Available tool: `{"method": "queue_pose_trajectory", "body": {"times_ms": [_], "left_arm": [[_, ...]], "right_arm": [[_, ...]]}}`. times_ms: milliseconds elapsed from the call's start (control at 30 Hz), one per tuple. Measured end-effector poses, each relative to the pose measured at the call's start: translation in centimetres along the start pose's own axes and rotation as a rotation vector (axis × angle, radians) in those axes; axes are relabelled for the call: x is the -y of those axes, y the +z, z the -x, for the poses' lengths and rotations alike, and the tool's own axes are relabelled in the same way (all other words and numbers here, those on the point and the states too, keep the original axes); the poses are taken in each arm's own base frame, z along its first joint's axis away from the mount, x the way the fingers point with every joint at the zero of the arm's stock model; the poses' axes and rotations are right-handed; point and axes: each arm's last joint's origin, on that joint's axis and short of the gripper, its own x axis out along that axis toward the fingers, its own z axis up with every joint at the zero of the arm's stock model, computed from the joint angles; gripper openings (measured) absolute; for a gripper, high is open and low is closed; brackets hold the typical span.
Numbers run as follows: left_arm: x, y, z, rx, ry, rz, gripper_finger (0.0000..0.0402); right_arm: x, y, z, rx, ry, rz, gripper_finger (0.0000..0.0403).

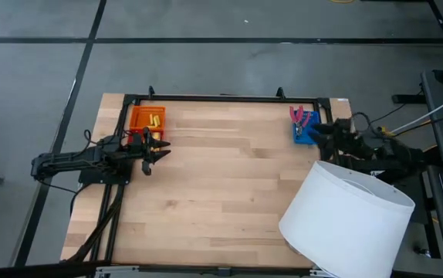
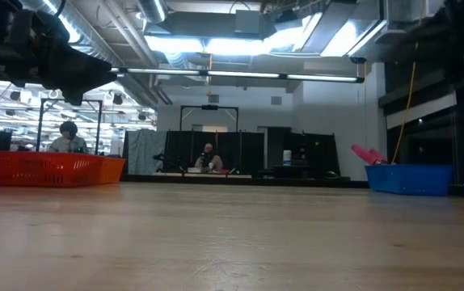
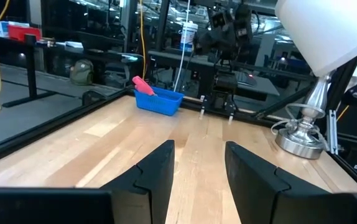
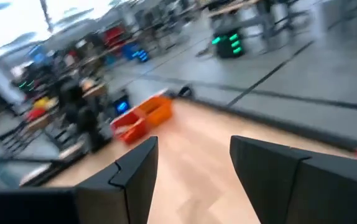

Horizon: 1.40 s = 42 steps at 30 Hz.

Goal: Pick & Place School Supplies
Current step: Return to Home Position

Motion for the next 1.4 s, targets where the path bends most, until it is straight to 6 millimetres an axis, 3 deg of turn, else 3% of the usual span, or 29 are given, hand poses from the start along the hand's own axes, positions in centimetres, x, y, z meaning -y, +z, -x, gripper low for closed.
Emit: {"method": "queue_pose_trajectory", "body": {"times_ms": [233,300,500,900,1000,1200,1400], "left_arm": [[0.0,0.0,0.0,0.0,0.0,0.0,0.0139],[0.0,0.0,0.0,0.0,0.0,0.0,0.0139],[0.0,0.0,0.0,-0.002,0.001,0.0,0.0139],[0.0,0.0,0.0,-0.002,0.002,0.0,0.0139],[0.0,0.0,0.0,-0.002,0.002,0.0,0.0139],[0.0,0.0,0.0,-0.002,0.001,0.0,0.0139],[0.0,0.0,0.0,-0.002,0.001,0.0,0.0139]], "right_arm": [[0.3,-7.1,-4.1,-0.062,0.185,0.021,0.0205],[0.4,-8.1,-4.5,-0.074,0.227,0.049,0.0205],[0.1,-7.8,-4.2,-0.097,0.327,0.231,0.0205],[0.0,-8.3,-4.1,-0.149,0.54,0.381,0.0205],[-0.1,-8.3,-4.1,-0.156,0.525,0.34,0.0205],[-0.2,-8.5,-4.1,-0.236,0.465,0.049,0.0205],[-0.2,-8.5,-4.1,-0.256,0.459,-0.007,0.0205]]}}
